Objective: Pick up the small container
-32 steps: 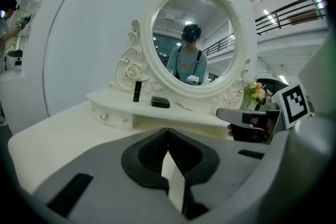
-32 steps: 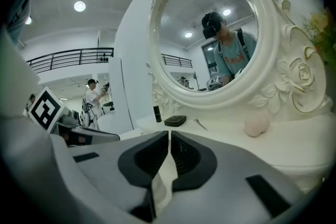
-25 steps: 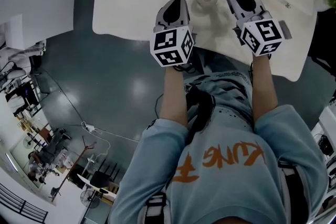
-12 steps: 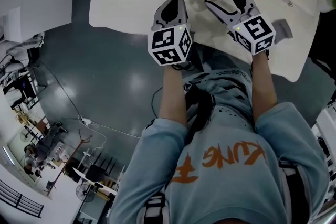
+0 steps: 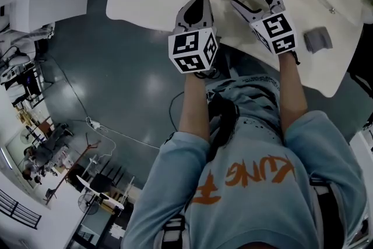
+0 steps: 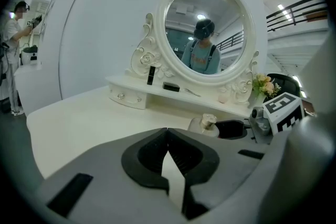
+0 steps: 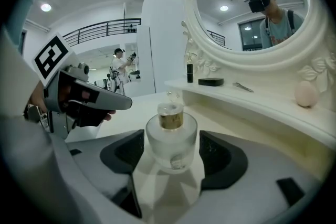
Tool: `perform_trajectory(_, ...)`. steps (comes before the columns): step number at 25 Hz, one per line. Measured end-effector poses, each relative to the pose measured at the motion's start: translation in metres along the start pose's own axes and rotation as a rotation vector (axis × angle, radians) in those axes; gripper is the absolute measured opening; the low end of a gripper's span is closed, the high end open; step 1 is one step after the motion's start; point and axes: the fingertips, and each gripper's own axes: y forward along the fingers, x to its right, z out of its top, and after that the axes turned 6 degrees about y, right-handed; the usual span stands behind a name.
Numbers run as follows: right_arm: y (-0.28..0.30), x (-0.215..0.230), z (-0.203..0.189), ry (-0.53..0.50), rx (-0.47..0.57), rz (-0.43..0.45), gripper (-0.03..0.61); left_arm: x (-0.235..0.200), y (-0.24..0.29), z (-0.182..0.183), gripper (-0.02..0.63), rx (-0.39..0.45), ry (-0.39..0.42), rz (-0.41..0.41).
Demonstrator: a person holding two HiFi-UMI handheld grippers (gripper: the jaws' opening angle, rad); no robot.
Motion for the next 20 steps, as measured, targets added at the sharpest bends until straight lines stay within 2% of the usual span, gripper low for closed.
perform_trajectory(8, 0.016, 0.001, 0.000, -0.024, -0.016, -0.027, 0.316, -0.010, -0.010, -0.001, 0.021, 0.005, -0.004, 0.034)
perform_trajectory(13, 0.019, 0.006, -0.001, 0.026, -0.024, -0.006, 0.319, -0.010, -0.014, 0.005, 0.021, 0.019, -0.007, 0.057)
perform_trajectory(20, 0.033, 0.001, 0.001, 0.040, -0.035, -0.003, 0.322, -0.021, -0.022, 0.016, 0.021, 0.052, -0.007, 0.077)
